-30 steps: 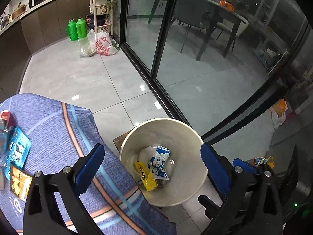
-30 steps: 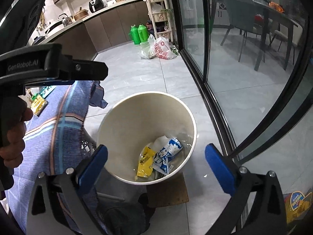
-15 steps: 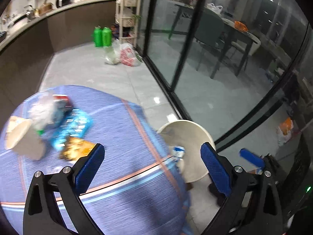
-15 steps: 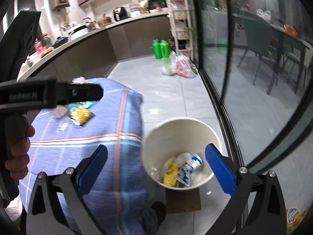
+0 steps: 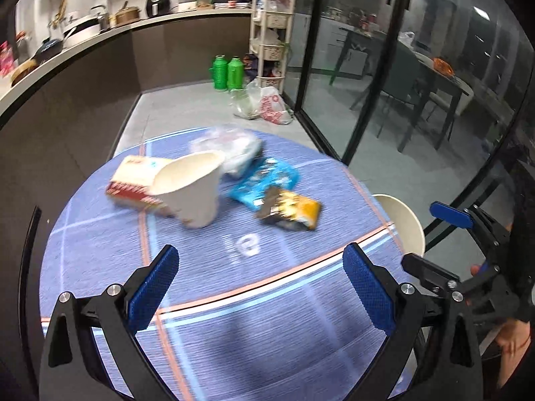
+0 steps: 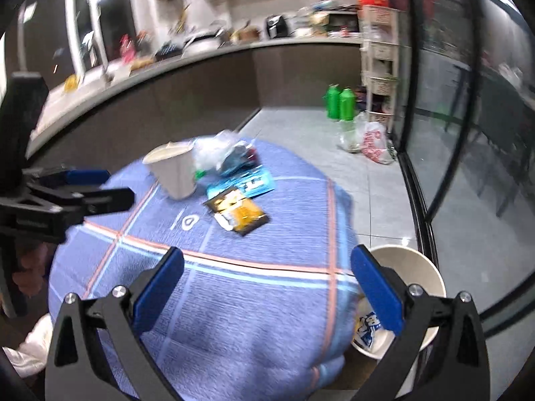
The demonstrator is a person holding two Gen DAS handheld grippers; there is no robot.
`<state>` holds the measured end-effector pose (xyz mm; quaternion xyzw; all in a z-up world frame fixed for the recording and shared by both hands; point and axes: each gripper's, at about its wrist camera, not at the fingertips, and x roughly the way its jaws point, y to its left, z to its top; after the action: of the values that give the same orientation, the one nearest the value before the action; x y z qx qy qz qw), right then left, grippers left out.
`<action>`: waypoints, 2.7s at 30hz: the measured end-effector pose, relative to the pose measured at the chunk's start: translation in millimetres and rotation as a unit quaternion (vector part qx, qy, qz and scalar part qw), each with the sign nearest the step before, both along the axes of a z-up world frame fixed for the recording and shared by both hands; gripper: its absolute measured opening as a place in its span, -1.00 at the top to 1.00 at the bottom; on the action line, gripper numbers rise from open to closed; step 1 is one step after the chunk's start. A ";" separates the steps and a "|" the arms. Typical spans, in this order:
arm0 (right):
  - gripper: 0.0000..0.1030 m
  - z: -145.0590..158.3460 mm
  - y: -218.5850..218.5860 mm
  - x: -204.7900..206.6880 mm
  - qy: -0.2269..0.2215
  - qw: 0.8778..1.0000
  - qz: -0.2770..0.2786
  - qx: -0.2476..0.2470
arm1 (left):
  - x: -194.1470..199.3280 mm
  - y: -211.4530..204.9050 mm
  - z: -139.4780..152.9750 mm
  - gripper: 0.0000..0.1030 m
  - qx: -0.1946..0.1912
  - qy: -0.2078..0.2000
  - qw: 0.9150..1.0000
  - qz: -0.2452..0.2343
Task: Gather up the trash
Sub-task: 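Move both tools back over the table toward the paper cup and chip bag, then grasp the paper cup with the left tool while the right tool grasps the yellow chip bag, then carry the paper cup and chip bag over the white bin and open both tools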
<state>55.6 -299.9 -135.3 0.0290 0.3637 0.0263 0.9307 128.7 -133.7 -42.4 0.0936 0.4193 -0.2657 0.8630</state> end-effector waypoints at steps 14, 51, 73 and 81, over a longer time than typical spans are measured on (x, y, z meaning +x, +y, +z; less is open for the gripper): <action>-0.93 -43.2 34.0 115.8 0.094 0.992 0.080 -0.040 | 61.8 55.0 -24.1 -0.72 -0.026 0.039 0.999 0.010; 0.31 -66.5 35.1 113.4 0.103 0.991 0.082 0.015 | 129.4 -3.5 -53.2 -0.03 -0.023 0.080 0.995 -0.061; 0.31 -25.3 14.2 45.9 0.064 0.996 0.017 0.058 | 61.8 -8.7 -7.6 0.29 -0.058 0.033 0.996 -0.064; 0.31 -0.9 -38.3 1.7 0.030 0.997 -0.048 0.058 | 32.5 -51.2 20.1 0.29 -0.082 0.026 0.990 -0.114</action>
<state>57.3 -338.3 -136.3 0.1009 0.3872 0.0014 0.9165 161.2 -184.9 -22.3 0.0627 0.4045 -0.3987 0.8207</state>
